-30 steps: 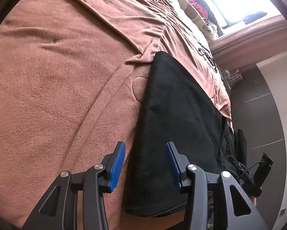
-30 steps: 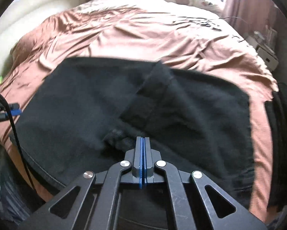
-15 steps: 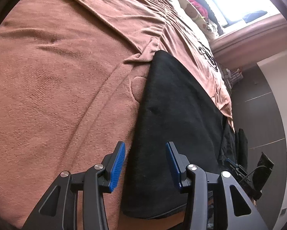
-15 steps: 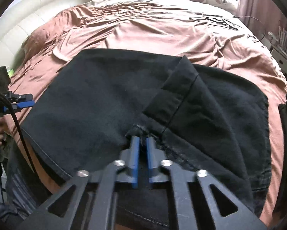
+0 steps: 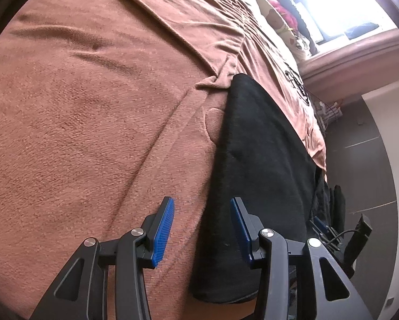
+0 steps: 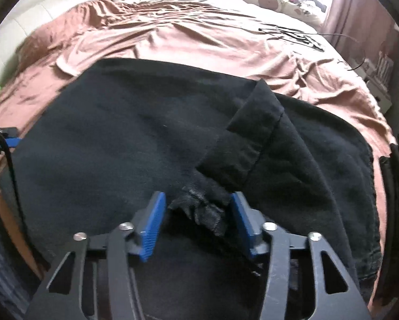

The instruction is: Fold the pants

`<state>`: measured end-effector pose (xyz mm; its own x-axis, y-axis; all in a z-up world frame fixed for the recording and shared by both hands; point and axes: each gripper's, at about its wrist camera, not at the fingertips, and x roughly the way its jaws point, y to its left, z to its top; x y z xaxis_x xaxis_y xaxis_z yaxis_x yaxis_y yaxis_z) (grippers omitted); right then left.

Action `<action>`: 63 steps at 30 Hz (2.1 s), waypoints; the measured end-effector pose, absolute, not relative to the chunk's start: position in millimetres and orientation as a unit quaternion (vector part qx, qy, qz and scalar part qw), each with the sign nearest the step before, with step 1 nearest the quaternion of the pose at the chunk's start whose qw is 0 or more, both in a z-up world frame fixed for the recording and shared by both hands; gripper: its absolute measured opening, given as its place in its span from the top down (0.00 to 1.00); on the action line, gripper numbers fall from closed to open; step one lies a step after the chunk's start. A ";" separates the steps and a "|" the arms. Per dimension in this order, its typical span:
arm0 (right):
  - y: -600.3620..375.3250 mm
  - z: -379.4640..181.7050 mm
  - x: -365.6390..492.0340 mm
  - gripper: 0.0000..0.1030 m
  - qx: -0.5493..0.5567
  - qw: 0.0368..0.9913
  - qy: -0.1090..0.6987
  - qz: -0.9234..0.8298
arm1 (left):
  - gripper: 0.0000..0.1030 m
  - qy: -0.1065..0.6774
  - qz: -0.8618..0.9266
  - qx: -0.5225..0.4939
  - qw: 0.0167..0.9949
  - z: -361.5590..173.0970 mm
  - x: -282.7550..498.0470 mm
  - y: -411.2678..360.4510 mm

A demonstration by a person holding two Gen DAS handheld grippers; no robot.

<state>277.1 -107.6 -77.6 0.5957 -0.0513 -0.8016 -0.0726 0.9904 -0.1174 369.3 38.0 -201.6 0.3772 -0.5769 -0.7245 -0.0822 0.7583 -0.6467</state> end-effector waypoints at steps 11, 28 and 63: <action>-126.9 -45.2 270.7 0.95 -0.032 0.898 0.438 0.018 | 0.55 0.530 -0.168 -0.306 0.773 -194.8 371.0 30.2; -230.0 25.9 259.5 0.96 0.022 0.919 0.389 -0.056 | 0.55 0.530 -0.169 -0.298 0.776 -192.0 380.3 14.1; -308.5 -47.3 226.8 0.48 0.196 0.867 0.457 -0.029 | 0.55 0.552 -0.217 -0.348 0.726 -222.1 430.8 -11.5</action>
<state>226.8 -308.5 -47.3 0.5814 0.1285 -0.8034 0.2297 0.9214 0.3136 430.8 -11.5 -222.1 0.2957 -0.6992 -0.6509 -0.0698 0.6637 -0.7447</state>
